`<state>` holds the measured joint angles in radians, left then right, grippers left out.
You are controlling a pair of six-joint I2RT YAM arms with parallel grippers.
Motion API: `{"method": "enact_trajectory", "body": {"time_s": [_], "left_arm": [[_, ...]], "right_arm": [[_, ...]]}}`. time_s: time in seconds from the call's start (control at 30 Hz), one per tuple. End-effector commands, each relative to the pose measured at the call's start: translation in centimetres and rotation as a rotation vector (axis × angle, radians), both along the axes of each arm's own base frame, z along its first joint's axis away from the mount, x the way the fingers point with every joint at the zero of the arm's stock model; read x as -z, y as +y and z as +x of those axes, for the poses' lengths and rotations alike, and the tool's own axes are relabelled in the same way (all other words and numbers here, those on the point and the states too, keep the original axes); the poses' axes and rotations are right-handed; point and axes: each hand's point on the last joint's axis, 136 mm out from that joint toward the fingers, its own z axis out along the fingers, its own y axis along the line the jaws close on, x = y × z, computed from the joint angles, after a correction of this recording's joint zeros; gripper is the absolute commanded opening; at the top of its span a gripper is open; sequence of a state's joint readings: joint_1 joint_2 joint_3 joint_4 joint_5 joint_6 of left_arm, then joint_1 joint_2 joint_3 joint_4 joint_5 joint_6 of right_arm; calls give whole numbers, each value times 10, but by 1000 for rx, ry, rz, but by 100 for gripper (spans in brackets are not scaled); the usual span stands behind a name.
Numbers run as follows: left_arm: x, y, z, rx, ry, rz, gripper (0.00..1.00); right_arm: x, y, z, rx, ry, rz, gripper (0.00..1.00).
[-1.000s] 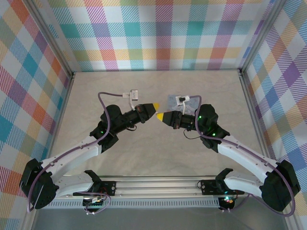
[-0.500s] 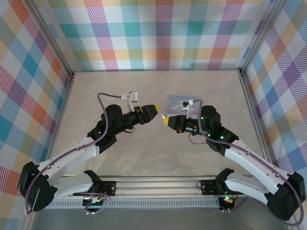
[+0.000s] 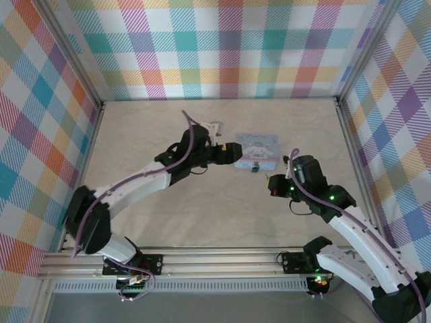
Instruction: Unlock a padlock with a key
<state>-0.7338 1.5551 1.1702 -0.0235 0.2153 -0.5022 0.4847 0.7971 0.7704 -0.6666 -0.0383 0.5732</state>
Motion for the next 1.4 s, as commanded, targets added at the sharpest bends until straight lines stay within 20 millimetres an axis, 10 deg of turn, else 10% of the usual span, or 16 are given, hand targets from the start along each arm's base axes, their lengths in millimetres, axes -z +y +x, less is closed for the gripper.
{"method": "enact_trajectory", "body": {"time_s": [0.0, 0.67, 1.37], "left_arm": [[12, -19, 3, 71, -23, 122, 80], [102, -96, 44, 188, 11, 538, 80], [133, -62, 21, 182, 57, 608, 81]], "right_arm": [[27, -25, -15, 46, 90, -75, 4], [48, -53, -20, 119, 123, -181, 4], [44, -54, -20, 121, 125, -180, 4]]}}
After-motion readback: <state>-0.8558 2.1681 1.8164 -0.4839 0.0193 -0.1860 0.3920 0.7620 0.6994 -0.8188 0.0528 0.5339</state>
